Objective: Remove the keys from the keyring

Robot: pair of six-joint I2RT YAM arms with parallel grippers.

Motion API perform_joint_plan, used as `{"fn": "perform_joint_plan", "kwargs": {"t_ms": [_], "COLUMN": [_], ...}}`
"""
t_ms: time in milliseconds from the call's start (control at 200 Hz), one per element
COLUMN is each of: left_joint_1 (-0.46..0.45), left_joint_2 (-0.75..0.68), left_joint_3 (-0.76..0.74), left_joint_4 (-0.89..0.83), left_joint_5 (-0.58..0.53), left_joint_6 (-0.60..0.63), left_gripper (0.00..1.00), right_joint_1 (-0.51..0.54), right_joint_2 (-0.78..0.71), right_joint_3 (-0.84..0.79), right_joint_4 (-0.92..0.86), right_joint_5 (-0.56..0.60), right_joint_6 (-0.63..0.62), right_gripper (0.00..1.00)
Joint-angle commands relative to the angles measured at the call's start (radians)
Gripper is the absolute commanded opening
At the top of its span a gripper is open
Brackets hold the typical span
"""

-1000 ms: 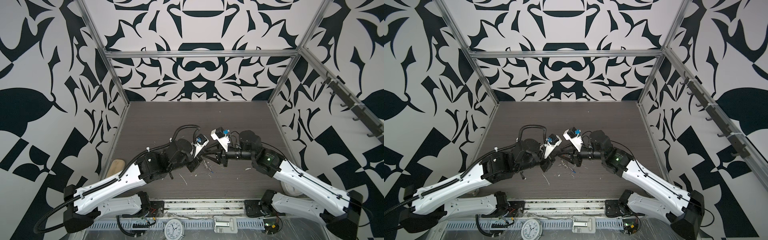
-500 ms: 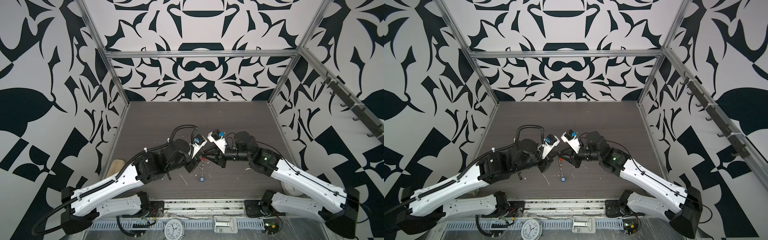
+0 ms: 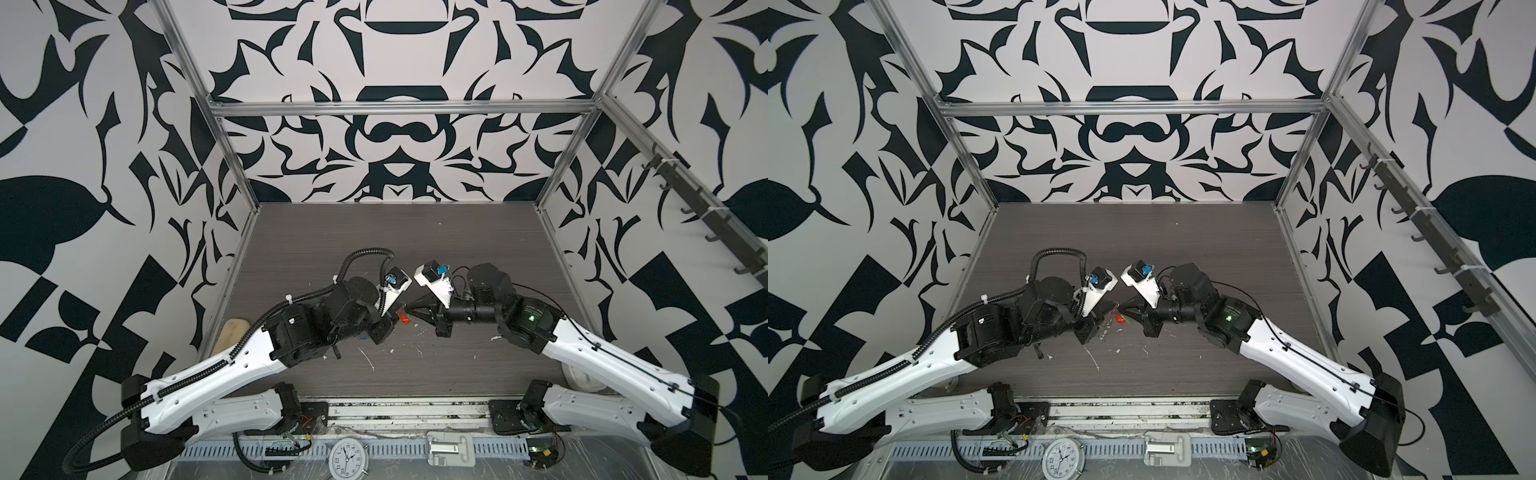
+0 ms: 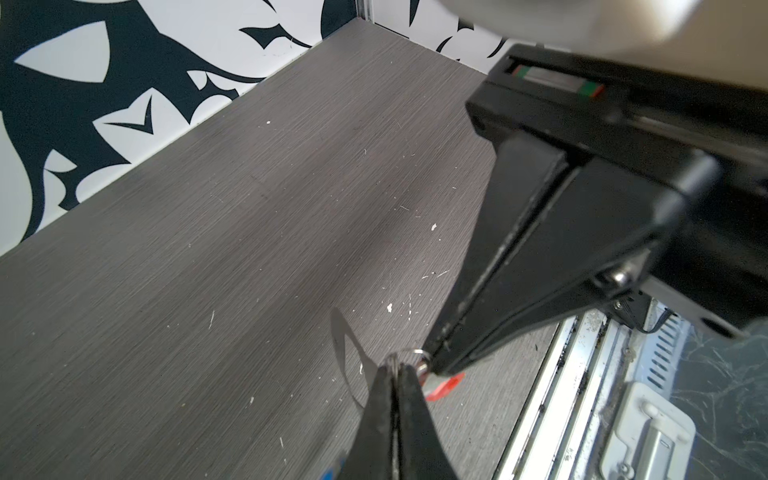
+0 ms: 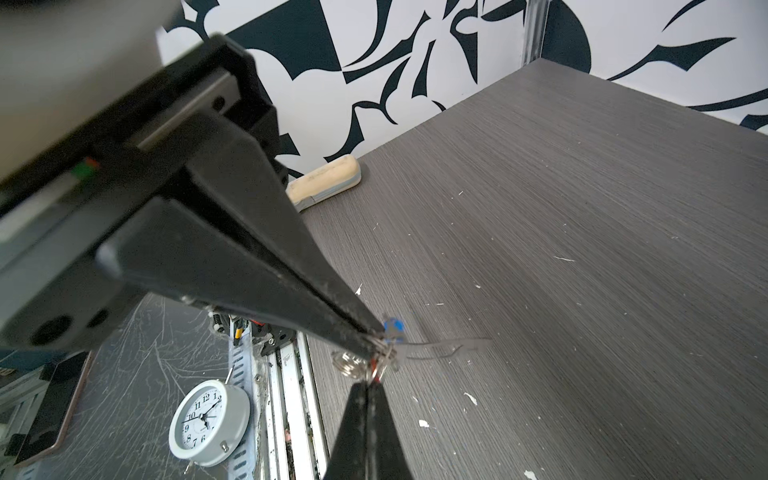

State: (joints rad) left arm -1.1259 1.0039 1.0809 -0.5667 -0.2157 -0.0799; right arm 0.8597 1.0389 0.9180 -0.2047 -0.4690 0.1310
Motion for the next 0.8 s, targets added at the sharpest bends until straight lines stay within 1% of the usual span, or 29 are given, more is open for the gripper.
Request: {"fn": "perform_joint_plan", "kwargs": {"t_ms": [0,110,150,215,270,470,645,710,795], "left_joint_1": [-0.003,-0.001,0.001,0.003,0.007,0.012,0.012,0.014,0.015], "left_joint_2": [-0.033,-0.053,-0.061,-0.073,-0.081,-0.075,-0.077,-0.072,-0.060], "left_joint_3": [0.012,0.003,-0.002,-0.009,-0.021,-0.069,-0.116,-0.120,-0.119], "left_joint_4": [0.014,0.010,0.011,0.012,0.013,0.026,0.070,0.076,0.078], "left_joint_5": [0.007,-0.024,-0.031,-0.047,-0.046,0.000,0.010,0.007,-0.003], "left_joint_6": [-0.018,-0.023,-0.025,-0.027,-0.028,-0.036,-0.048,-0.048,-0.046], "left_gripper": [0.19,0.26,0.30,0.40,0.43,0.45,0.50,0.50,0.47], "right_joint_1": [0.006,0.005,0.006,0.005,0.004,0.005,0.004,0.005,0.005], "right_joint_2": [-0.028,-0.029,-0.028,-0.031,-0.034,-0.046,-0.053,-0.051,-0.053], "right_joint_3": [0.036,0.038,0.038,0.040,0.040,0.054,0.067,0.071,0.073], "right_joint_4": [0.052,0.038,0.035,0.029,0.025,0.012,-0.002,-0.001,0.002], "right_joint_5": [0.024,0.033,0.033,0.036,0.039,0.021,0.029,0.024,0.018], "right_joint_6": [0.000,-0.004,-0.004,-0.007,-0.007,-0.013,-0.011,-0.008,-0.004], "right_gripper": [0.00,0.00,0.00,0.00,0.00,0.00,0.00,0.00,0.00]}}
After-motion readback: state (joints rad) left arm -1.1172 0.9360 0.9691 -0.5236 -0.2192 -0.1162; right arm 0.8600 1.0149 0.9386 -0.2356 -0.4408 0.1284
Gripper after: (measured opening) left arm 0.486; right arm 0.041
